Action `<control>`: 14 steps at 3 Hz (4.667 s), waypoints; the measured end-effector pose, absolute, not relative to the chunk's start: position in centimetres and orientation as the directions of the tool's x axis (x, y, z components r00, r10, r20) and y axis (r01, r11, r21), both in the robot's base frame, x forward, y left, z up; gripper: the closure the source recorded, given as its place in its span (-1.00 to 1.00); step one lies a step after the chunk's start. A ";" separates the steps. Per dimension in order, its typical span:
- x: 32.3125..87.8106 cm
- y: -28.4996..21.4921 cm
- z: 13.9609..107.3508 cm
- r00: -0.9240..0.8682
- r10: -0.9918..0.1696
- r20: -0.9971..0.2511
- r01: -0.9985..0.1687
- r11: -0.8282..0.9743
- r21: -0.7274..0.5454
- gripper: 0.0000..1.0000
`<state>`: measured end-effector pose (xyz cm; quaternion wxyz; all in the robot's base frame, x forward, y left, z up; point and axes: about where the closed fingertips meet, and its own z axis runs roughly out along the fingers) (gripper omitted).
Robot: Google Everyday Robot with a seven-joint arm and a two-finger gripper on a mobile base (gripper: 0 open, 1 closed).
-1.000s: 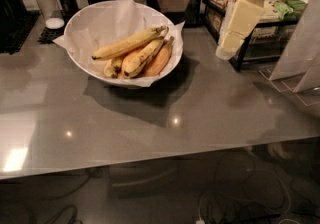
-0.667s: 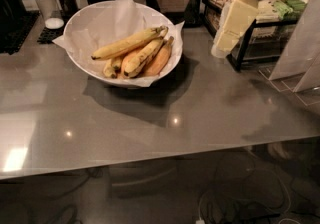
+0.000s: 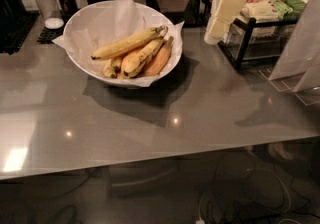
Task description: Pick banana from white bowl
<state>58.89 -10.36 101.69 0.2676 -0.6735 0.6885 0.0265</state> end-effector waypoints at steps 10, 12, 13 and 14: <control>63.6 3.1 96.3 0.293 -0.776 -0.559 -0.952 -0.184 -0.244 -0.76; 66.0 4.4 94.4 0.300 -0.763 -0.572 -0.951 -0.197 -0.236 -0.72; 67.1 4.6 93.3 0.291 -0.758 -0.584 -0.954 -0.188 -0.232 -0.70; 67.9 5.0 92.6 0.284 -0.744 -0.605 -0.956 -0.174 -0.235 -0.70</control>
Offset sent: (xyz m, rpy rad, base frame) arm 0.0237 0.0065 -0.0092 -0.0126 0.0256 0.0322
